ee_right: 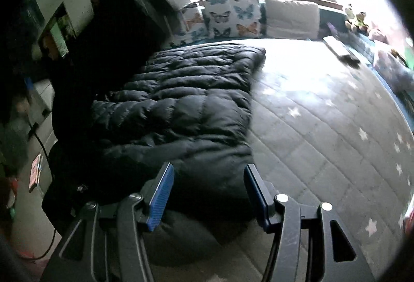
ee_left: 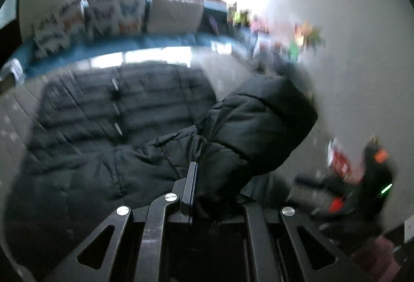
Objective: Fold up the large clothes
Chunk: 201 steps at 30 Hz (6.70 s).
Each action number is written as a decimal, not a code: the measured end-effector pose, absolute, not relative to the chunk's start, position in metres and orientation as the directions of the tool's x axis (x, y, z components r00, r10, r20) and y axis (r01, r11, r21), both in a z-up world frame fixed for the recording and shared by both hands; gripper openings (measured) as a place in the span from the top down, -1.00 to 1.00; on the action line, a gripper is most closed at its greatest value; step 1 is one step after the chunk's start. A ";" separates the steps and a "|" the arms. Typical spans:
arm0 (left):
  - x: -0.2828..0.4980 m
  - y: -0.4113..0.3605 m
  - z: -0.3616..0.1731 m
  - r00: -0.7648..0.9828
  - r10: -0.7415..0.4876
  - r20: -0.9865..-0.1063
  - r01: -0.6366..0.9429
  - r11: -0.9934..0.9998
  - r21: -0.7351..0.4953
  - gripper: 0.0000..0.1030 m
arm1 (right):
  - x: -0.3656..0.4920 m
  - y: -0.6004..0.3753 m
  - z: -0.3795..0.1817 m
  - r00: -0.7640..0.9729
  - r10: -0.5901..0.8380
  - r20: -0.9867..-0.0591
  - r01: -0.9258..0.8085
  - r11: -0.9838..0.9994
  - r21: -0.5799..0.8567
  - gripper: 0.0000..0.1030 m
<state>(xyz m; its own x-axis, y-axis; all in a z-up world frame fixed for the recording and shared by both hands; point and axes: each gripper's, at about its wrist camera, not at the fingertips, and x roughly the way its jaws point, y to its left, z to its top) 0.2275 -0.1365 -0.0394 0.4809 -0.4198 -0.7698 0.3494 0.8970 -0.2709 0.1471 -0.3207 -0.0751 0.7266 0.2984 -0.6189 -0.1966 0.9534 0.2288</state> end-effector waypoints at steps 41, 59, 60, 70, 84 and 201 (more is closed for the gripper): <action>0.210 0.074 0.002 0.518 -0.323 -0.792 0.163 0.946 -0.280 0.01 | 0.187 -0.297 -0.090 0.632 0.365 -0.684 -0.265 0.931 0.252 0.73; 0.198 0.064 -0.054 0.480 -0.314 -0.819 0.239 0.945 -0.222 0.00 | 0.203 -0.244 -0.011 0.774 0.220 -0.594 -0.274 0.962 -0.001 0.24; 0.199 0.064 -0.055 0.479 -0.317 -0.819 0.242 0.944 -0.224 0.00 | 0.212 -0.240 -0.021 0.764 0.208 -0.611 -0.272 0.962 -0.012 0.24; 0.199 0.060 -0.031 0.460 -0.393 -0.796 0.281 0.915 -0.290 -0.02 | 0.234 -0.261 -0.079 0.665 0.186 -0.723 -0.225 0.973 0.044 0.28; 0.203 -0.051 -0.050 0.376 -0.403 -0.834 0.474 0.857 -0.201 -0.02 | 0.197 -0.241 -0.073 0.633 0.193 -0.750 -0.328 0.944 -0.033 0.23; 0.061 0.175 -0.090 0.427 -0.477 -0.768 -0.042 0.838 -0.544 -0.48 | 0.093 -0.206 -0.081 0.660 0.196 -0.725 -0.585 0.739 -0.333 -0.19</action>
